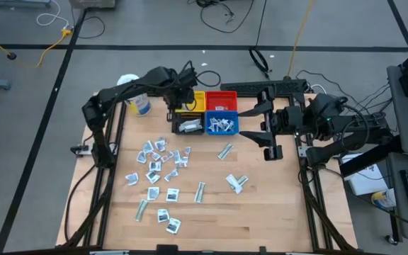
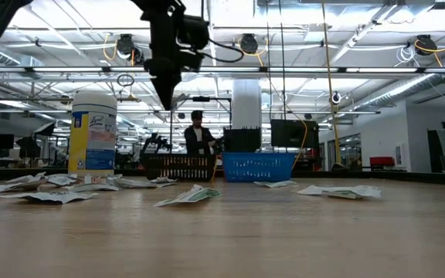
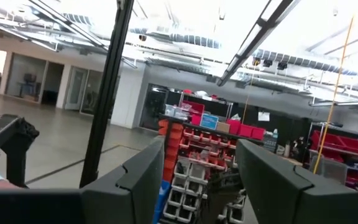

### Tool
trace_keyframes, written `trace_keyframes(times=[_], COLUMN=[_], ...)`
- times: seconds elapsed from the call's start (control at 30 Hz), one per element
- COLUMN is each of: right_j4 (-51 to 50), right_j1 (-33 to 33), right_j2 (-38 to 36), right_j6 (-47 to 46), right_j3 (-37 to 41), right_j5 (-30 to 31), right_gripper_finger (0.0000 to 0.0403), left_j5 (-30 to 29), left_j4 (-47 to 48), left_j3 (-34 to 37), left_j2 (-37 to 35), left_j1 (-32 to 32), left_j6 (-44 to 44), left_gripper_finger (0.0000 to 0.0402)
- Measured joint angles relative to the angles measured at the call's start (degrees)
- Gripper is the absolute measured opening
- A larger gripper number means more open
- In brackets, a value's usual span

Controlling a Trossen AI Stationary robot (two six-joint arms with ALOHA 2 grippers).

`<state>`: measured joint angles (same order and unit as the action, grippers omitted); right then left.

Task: Pick & Place First Aid Supplies
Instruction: Put the green bandage pack into the black basket

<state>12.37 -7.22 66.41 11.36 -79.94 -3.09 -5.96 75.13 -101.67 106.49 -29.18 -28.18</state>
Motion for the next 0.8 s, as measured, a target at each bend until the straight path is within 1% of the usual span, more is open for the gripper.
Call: trace_keyframes(times=[0.13, 0.27, 0.43, 0.6, 0.7, 0.8], right_j4=[0.0, -0.3, -1.3, -2.7, -3.7, -4.0], right_j1=[0.0, 0.0, 0.0, 0.0, 0.0, 0.0], right_j2=[0.0, 0.0, 0.0, 0.0, 0.0, 0.0], right_j6=[0.1, 0.3, 0.3, 0.3, 0.3, 0.3], right_j3=[0.0, 0.0, 0.0, 0.0, 0.0, 0.0], right_j5=[0.0, 0.0, 0.0, 0.0, 0.0, 0.0], right_gripper_finger=[0.0194, 0.0196, 0.0193, 0.0194, 0.0194, 0.0191], left_j5=[0.0, 2.1, 2.0, 2.7, 2.6, 2.5], left_j4=[-0.8, -4.3, -7.8, -8.2, -7.1, -6.8], left_j3=[0.0, 0.0, 0.1, 0.1, 0.1, 0.1], left_j2=[3.9, 8.4, 14.4, 18.3, 19.1, 19.0], left_j1=[1.1, 1.6, 1.6, 1.5, 1.5, 1.5], left_j6=[-0.5, 0.6, 1.3, 1.6, 2.9, 3.3], left_gripper_finger=[0.0000, 0.0000, 0.0000, 0.0001, 0.0013, 0.0036])
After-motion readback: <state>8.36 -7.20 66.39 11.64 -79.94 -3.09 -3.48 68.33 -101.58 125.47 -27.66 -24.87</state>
